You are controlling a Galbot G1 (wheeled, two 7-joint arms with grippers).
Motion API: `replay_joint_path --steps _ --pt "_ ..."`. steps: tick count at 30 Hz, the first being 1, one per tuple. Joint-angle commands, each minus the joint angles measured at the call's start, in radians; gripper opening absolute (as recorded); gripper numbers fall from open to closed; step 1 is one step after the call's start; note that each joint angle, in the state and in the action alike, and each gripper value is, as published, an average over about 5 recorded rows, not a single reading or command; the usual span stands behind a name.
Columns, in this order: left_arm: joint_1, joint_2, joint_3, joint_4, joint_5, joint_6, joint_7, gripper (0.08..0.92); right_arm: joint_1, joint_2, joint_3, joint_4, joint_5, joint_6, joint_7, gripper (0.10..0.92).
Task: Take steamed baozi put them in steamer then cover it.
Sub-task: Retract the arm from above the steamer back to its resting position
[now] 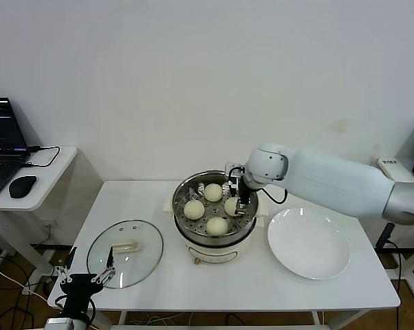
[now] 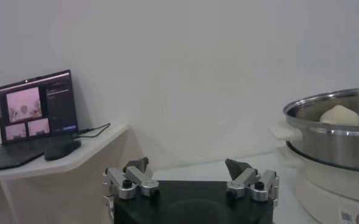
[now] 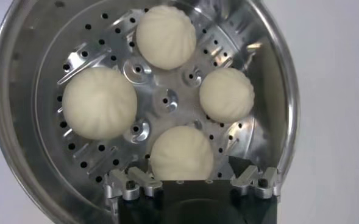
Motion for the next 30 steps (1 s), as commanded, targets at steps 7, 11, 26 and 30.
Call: replay_joint_path --steps 7,11,26,30 --pt "-0.016 0.001 0.004 0.022 -0.003 -0.012 -0.001 0.823 -0.243 -0.321 0.312 0.307 0.293 0.193 0.612 0.823" --pt "-0.021 0.001 0.007 0.038 -0.002 -0.025 -0.002 0.823 -0.562 -0.429 0.578 0.406 0.243 0.345 0.733 0.823" --pt "-0.042 0.004 0.042 0.106 0.118 -0.06 -0.009 0.823 -1.679 -0.06 1.666 0.435 -0.224 0.865 0.662 0.823" --pt "-0.05 0.007 0.048 0.14 0.256 -0.07 -0.018 0.823 -1.805 0.152 1.844 0.435 -0.247 0.934 0.576 0.823"
